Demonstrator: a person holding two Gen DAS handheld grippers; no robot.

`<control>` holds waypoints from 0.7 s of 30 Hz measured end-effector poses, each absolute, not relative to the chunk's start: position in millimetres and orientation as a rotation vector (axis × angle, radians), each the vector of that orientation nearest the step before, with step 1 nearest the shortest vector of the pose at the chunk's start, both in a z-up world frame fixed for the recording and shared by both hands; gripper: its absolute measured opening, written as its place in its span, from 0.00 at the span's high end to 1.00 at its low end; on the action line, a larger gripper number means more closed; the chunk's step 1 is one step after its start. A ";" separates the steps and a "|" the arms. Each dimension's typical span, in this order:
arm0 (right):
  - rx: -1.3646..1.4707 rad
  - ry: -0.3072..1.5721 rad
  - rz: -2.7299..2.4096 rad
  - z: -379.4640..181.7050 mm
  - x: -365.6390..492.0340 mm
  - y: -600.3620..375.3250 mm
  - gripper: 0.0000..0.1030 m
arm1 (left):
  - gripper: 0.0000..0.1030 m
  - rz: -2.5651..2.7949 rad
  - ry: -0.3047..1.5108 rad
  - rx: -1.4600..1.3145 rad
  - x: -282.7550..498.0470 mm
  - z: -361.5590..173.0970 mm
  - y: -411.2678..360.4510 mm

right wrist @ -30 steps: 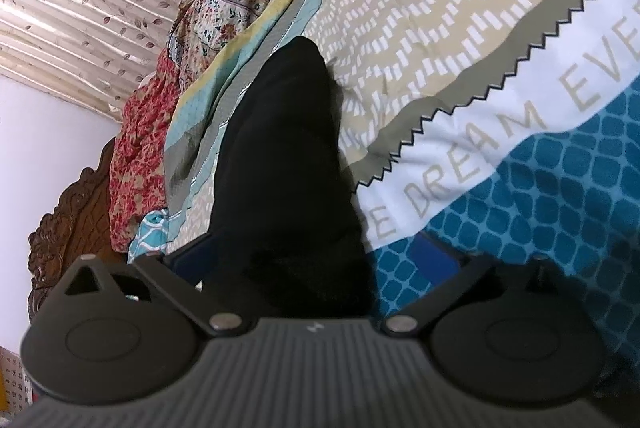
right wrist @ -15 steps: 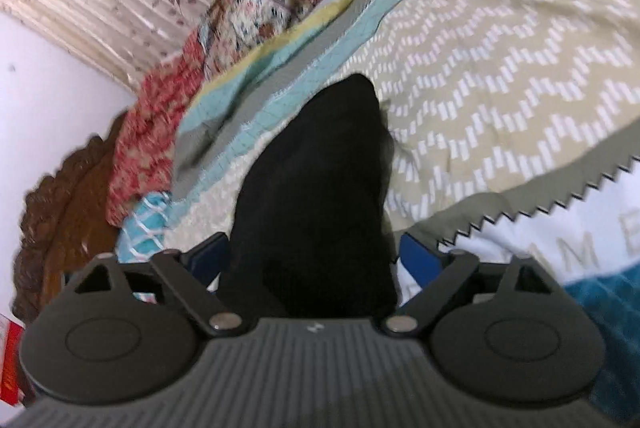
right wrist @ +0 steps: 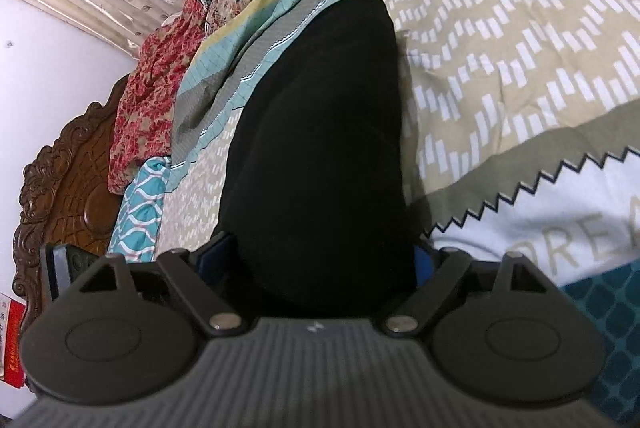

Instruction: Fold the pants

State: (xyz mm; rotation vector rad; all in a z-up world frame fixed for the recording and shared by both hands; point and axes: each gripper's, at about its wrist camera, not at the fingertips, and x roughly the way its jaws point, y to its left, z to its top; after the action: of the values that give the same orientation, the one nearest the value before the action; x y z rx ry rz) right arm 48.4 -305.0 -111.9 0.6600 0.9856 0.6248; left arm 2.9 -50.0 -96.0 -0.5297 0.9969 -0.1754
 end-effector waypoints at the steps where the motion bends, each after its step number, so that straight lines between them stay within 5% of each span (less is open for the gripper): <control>1: 0.649 0.975 0.624 -111.6 45.6 -304.7 0.15 | 0.00 -0.169 0.995 -0.521 2.6 -94.9 -52.5; 21: 0.595 0.855 0.664 -116.7 32.1 -300.4 0.13 | 0.00 -0.137 0.962 -0.459 -6.8 -91.9 -63.3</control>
State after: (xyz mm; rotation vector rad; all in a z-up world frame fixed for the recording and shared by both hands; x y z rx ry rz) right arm 32.1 -300.4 -116.7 0.5954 0.8552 0.6640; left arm -6.8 -63.3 -91.9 -0.4585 0.9622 -0.1375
